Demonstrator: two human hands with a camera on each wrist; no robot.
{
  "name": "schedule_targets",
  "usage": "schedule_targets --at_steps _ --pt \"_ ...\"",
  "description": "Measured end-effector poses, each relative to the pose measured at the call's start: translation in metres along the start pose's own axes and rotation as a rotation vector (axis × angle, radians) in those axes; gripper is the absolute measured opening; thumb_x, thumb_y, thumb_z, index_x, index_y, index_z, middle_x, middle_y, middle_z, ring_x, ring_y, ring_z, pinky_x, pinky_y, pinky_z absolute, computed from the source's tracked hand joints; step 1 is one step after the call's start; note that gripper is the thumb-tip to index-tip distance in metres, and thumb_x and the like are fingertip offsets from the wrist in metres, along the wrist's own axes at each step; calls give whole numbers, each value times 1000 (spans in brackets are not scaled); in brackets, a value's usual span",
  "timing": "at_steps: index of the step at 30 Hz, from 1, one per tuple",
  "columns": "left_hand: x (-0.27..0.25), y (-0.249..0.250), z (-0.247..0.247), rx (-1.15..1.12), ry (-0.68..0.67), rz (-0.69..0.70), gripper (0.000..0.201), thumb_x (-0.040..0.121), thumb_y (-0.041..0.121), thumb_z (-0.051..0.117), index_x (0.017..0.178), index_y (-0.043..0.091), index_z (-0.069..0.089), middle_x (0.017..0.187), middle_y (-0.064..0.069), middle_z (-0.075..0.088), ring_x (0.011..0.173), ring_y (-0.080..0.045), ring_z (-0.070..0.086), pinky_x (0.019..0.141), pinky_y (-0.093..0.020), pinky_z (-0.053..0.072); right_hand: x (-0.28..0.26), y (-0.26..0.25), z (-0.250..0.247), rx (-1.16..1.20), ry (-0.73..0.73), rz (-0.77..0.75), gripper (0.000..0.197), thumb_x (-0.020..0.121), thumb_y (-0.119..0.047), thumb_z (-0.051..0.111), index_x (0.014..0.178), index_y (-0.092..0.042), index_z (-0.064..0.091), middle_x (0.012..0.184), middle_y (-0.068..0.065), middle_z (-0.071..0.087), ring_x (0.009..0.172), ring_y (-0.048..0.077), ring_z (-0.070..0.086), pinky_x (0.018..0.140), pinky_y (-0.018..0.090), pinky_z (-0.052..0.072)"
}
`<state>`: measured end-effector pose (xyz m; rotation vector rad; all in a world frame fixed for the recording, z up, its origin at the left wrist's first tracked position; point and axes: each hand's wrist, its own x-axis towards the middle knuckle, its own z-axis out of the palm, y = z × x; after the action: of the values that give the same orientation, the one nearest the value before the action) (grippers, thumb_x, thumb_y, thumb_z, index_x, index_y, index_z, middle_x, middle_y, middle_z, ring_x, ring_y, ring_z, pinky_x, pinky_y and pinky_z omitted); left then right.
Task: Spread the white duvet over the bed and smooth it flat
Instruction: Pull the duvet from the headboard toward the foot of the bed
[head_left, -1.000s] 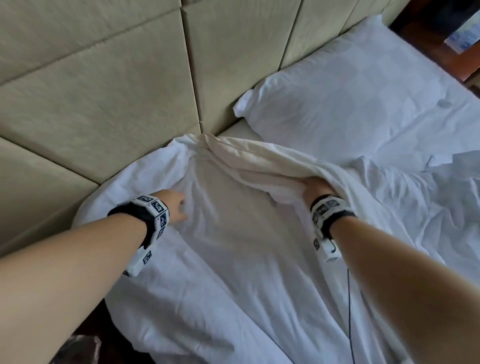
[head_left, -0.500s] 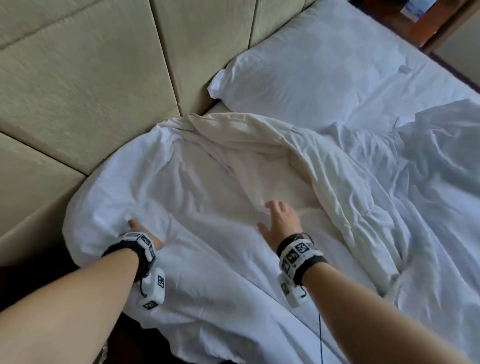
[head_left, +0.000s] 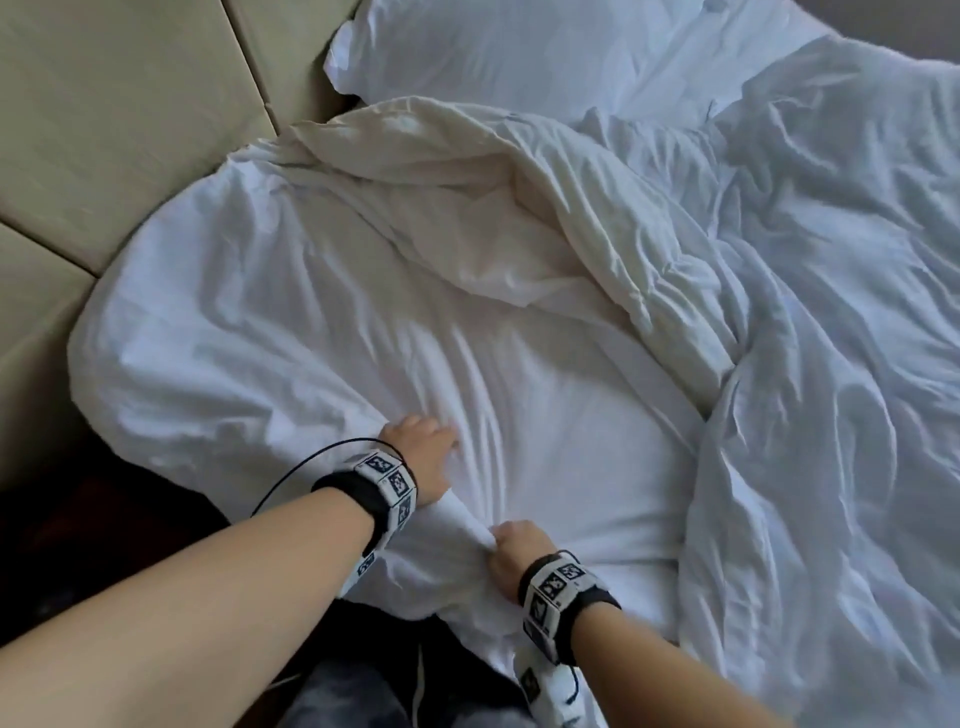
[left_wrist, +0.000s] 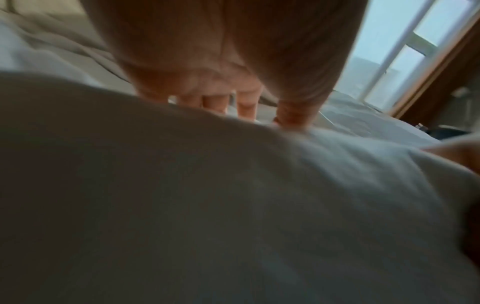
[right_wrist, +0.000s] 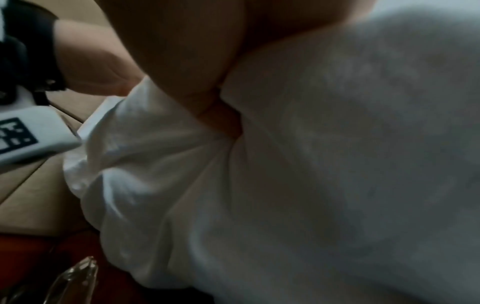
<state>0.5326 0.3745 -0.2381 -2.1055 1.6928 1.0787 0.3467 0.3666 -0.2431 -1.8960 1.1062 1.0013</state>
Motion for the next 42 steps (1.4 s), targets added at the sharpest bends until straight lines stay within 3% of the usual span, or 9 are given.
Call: schedule_targets --at_steps 4,14,17,20,23,29,32,37,42 --pt "-16 23 37 140 -236 -68 44 78 25 52 121 26 52 128 -4 45 125 -27 39 104 -43 34 -27 37 27 196 30 81 35 90 -37 50 118 -18 55 124 9 60 116 29 56 96 35 44" --pt "-38 151 84 157 60 179 37 81 43 54 110 21 54 118 -5 55 112 -27 49 96 -38 43 -100 223 72 -122 131 395 82 74 -56 62 139 -20 29 142 19 27 132 41 27 108 44 30" --pt "-51 205 140 248 -84 203 81 61 75 56 128 29 45 123 -6 50 115 -29 47 95 -42 38 -112 247 94 -97 192 363 62 80 -59 46 127 -19 43 136 16 38 128 37 34 108 44 33" --pt "-61 226 184 392 -167 79 99 55 52 73 141 29 29 136 -6 36 128 -29 36 104 -44 29 -119 256 120 5 161 270 68 83 -65 39 132 -18 45 137 17 45 126 35 43 106 45 37" --pt "-70 234 196 367 -140 1 47 87 16 53 133 21 47 135 -7 51 125 -29 49 104 -41 40 -129 266 139 -34 34 232 79 86 -70 29 131 -9 50 132 18 54 120 33 53 100 40 41" --pt "-94 244 185 308 -351 -52 25 83 10 56 105 9 68 113 -10 70 99 -26 67 89 -31 53 -153 260 141 -219 -232 224 68 94 -59 33 137 -8 47 143 15 47 130 30 46 104 37 35" --pt "-90 252 166 209 -210 -33 30 83 17 55 112 13 62 117 -12 66 106 -28 64 89 -33 51 -146 261 107 -274 117 111 38 90 -27 55 123 -8 56 129 16 56 123 33 52 97 40 44" --pt "-86 286 174 -7 -236 104 43 88 46 54 122 19 59 125 -5 62 114 -26 58 94 -31 44 -138 287 35 -309 543 193 69 87 -10 44 147 -27 14 157 15 -19 143 39 -20 114 55 4" --pt "-67 318 162 -268 -243 42 55 88 56 52 125 16 57 128 -6 60 116 -24 58 99 -33 46 -150 336 24 236 559 435 36 85 -4 45 119 -17 45 97 15 57 91 33 56 80 38 47"
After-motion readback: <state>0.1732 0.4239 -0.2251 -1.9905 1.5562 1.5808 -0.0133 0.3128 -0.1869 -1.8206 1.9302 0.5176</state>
